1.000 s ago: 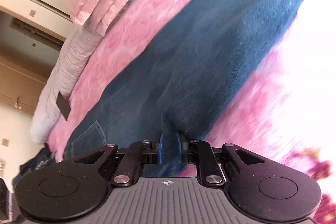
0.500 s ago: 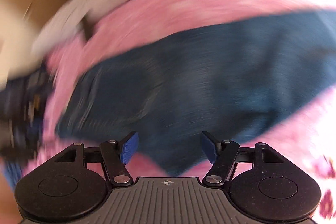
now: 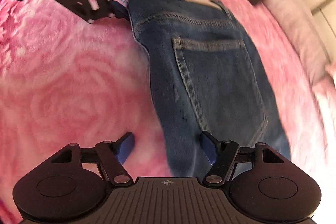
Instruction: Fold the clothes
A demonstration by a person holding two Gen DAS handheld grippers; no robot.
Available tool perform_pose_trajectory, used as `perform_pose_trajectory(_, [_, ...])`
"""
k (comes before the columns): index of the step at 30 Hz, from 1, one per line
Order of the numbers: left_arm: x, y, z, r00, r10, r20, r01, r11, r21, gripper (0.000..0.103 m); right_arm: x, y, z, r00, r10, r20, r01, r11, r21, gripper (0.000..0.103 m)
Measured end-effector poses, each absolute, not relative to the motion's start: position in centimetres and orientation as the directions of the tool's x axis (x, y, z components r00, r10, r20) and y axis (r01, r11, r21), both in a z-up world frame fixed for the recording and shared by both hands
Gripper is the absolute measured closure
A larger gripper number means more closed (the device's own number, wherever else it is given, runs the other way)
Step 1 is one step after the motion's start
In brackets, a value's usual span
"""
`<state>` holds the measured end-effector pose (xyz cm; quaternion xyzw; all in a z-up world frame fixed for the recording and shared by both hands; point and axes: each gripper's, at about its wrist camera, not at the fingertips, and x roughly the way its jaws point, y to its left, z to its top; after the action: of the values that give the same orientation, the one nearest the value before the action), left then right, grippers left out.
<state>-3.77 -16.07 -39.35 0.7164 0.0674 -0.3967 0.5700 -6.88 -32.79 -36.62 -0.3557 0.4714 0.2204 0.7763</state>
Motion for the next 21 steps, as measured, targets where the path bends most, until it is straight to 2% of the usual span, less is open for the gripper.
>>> perform_pose_trajectory(1, [-3.7, -16.3, -39.3, 0.681, -0.338, -0.649, 0.555, -0.340, 0.759, 0.067, -6.9, -32.8, -36.7, 0.471, 0.013, -0.882, -0.683, 0.637, -0.356, 0.035])
perform_pose_trajectory(3, [-3.7, -16.6, -39.0, 0.695, -0.323, -0.643, 0.554, -0.330, 0.765, 0.074, -7.1, -33.2, -36.4, 0.508, 0.004, -0.861, -0.670, 0.631, -0.392, 0.039])
perform_pose_trajectory(4, [-3.7, -16.8, -38.9, 0.701, -0.316, -0.639, 0.553, -0.326, 0.767, 0.075, -7.1, -33.4, -36.2, 0.525, -0.015, -0.851, -0.656, 0.629, -0.416, 0.049])
perform_pose_trajectory(9, [-3.6, -17.2, -38.7, 0.714, -0.286, -0.640, 0.565, -0.305, 0.767, 0.075, -7.1, -33.9, -37.2, 0.558, -0.048, -0.829, -0.661, 0.579, -0.478, 0.050])
perform_pose_trajectory(10, [-3.6, -17.2, -38.7, 0.712, -0.281, -0.644, 0.571, -0.301, 0.764, 0.076, -7.1, -34.0, -37.6, 0.559, -0.032, -0.829, -0.672, 0.568, -0.475, 0.062])
perform_pose_trajectory(12, [-3.6, -17.1, -38.6, 0.706, -0.274, -0.653, 0.586, -0.293, 0.756, 0.077, -7.0, -34.2, -37.5, 0.556, -0.012, -0.831, -0.681, 0.568, -0.463, 0.074])
perform_pose_trajectory(13, [-3.4, -16.9, -38.3, 0.699, -0.274, -0.660, 0.596, -0.287, 0.750, 0.077, -6.9, -34.2, -37.2, 0.553, -0.008, -0.833, -0.677, 0.578, -0.455, 0.085])
perform_pose_trajectory(16, [-2.8, -16.2, -37.1, 0.687, -0.274, -0.673, 0.618, -0.266, 0.739, 0.077, -6.8, -34.0, -35.8, 0.546, 0.001, -0.838, -0.678, 0.588, -0.441, 0.090])
perform_pose_trajectory(21, [-2.4, -11.9, -35.0, 0.689, -0.251, -0.680, 0.632, -0.252, 0.733, 0.078, -6.1, -30.4, -33.7, 0.532, 0.035, -0.846, -0.718, 0.549, -0.429, 0.091])
